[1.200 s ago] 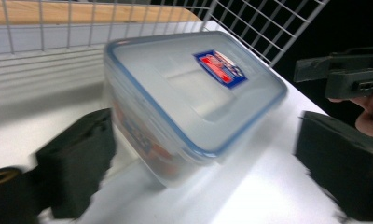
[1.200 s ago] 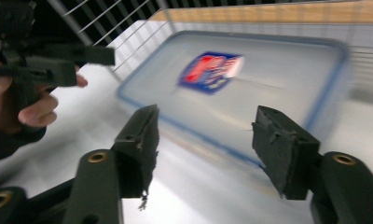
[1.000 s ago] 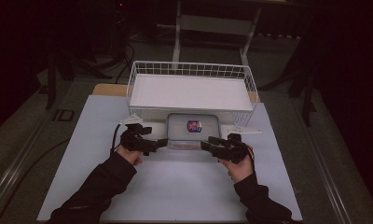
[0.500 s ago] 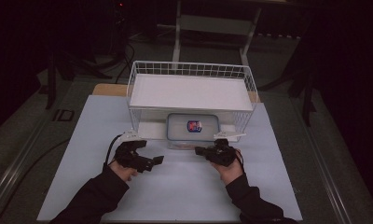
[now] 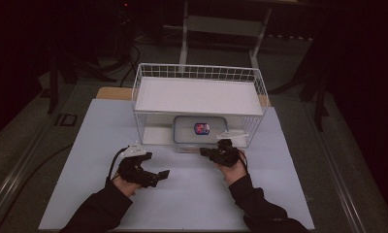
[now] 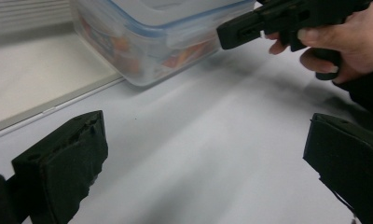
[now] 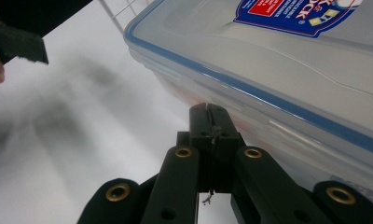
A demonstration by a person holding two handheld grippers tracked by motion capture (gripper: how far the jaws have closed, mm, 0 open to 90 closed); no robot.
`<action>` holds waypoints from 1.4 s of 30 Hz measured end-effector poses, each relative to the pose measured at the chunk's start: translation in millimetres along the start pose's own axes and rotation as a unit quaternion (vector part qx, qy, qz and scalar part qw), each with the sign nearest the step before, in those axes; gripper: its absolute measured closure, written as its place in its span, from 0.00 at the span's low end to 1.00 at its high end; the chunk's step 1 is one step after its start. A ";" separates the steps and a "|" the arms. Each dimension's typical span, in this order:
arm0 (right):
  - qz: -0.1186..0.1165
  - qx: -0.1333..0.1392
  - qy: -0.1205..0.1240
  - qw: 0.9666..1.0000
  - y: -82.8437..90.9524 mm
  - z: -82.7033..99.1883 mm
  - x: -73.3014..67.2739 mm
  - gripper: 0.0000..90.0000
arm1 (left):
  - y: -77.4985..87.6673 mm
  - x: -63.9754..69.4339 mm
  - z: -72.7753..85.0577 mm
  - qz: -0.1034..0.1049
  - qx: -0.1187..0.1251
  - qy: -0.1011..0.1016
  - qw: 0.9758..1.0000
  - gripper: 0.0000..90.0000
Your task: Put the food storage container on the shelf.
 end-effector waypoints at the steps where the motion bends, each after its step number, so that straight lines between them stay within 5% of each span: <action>1: 0.001 0.001 0.001 1.000 -1.6 -1.7 0.7 1.00 | -0.6 -0.6 0.4 0.000 -0.001 0.002 1.000 0.00; 27: 0.063 0.022 -0.008 0.998 -32.9 -31.2 43.3 1.00 | 0.5 -5.1 4.1 -0.001 0.001 -0.006 1.000 0.00; 34: 0.064 0.024 0.014 0.998 -32.7 -32.6 36.7 0.99 | 0.2 -5.0 4.9 0.001 -0.001 -0.005 1.000 0.00; 42: 0.033 0.038 0.019 0.999 -20.6 -30.3 12.9 0.88 | 0.4 -2.3 4.4 0.003 -0.003 -0.008 1.000 0.00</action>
Point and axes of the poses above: each handheld gripper's, and its own axes: y roughly backward along the jaws, z roughly out of its underside, x roughly to its right, the point moved 10 cm from there along -y, roughly forward along the jaws, and after that the axes turned 3 degrees about x, right-handed, at the moved point
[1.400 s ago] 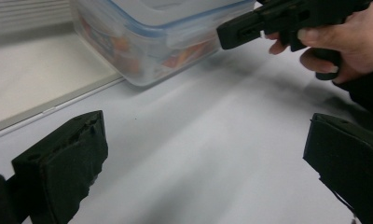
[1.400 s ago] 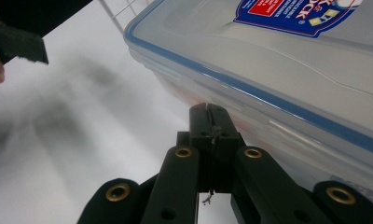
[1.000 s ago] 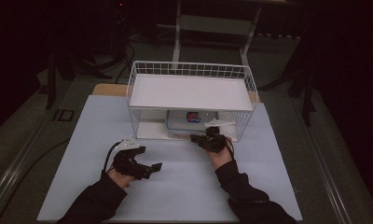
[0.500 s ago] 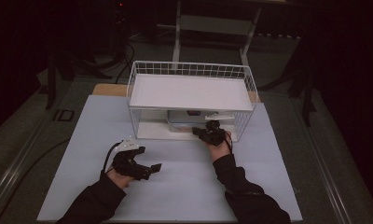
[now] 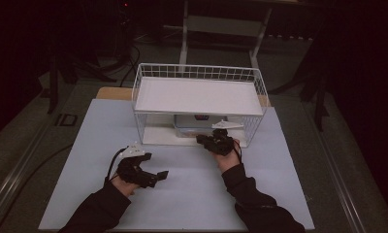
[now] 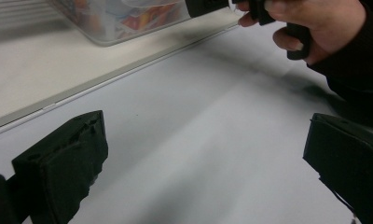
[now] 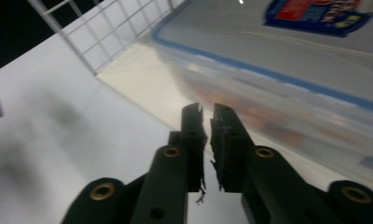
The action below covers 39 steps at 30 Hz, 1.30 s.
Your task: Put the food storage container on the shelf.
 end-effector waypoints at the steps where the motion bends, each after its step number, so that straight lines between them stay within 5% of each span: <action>1: -0.003 0.001 0.000 1.000 0.9 0.7 -2.7 0.84 | -0.2 0.6 0.0 0.001 -0.001 0.000 1.000 0.00; 13: -0.060 0.025 0.008 0.998 18.1 5.1 -31.0 0.31 | 0.4 5.6 -0.5 0.003 -0.002 -0.011 1.000 0.00; 19: -0.060 0.039 0.016 0.997 31.4 7.3 -29.6 0.22 | 2.2 8.2 -1.5 0.005 0.000 -0.016 1.000 0.00; 39: -0.035 0.035 0.024 0.998 78.4 40.6 -12.9 0.21 | 4.5 12.6 0.0 0.010 0.000 -0.026 1.000 0.00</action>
Point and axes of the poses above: each handheld gripper's, and its own axes: y roughly backward along the jaws, z roughly out of its underside, x roughly to its right, the point moved 10 cm from there along -y, roughly forward along the jaws, and after that the axes turned 3 degrees about x, right-handed, at the moved point
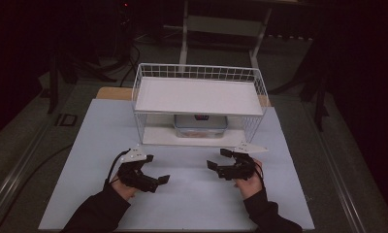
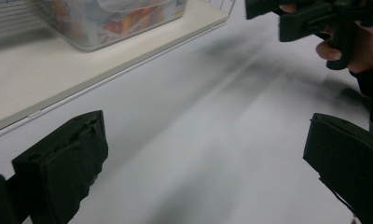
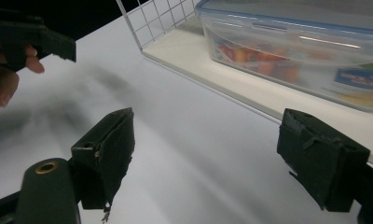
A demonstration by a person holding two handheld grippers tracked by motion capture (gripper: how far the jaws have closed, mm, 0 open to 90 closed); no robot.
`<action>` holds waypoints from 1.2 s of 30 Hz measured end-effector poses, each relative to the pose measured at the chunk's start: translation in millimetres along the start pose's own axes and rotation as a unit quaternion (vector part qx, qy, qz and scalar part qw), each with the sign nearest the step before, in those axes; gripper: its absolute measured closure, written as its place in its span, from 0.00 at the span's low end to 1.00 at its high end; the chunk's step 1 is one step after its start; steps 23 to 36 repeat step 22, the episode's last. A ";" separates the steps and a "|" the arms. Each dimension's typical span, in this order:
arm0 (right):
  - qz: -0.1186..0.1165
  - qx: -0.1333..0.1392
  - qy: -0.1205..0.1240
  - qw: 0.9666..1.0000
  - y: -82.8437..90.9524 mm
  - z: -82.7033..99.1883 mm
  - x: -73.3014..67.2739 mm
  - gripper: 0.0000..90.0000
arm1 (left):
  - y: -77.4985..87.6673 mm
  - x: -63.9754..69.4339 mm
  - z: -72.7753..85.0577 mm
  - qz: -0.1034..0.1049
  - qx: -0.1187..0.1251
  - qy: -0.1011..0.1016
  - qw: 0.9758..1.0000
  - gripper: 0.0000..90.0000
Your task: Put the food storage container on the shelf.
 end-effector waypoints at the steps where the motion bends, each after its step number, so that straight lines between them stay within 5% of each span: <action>1: 0.001 0.000 0.003 1.000 3.5 1.1 -0.2 0.21 | 0.6 0.0 0.1 0.000 0.000 -0.001 1.000 0.00; 14: 0.005 -0.021 0.015 1.000 41.7 34.0 0.5 0.21 | -2.1 3.0 1.8 0.002 -0.006 -0.008 1.000 0.00; 36: 0.007 -0.018 0.027 0.999 46.7 34.5 1.1 0.21 | -3.8 4.8 3.2 0.005 -0.008 -0.013 1.000 0.00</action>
Point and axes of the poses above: each handheld gripper's, and its own axes: y roughly backward along the jaws, z roughly out of its underside, x roughly to its right, the point moved 10 cm from there along -y, roughly forward along the jaws, and after that the axes turned 3 degrees about x, right-handed, at the moved point
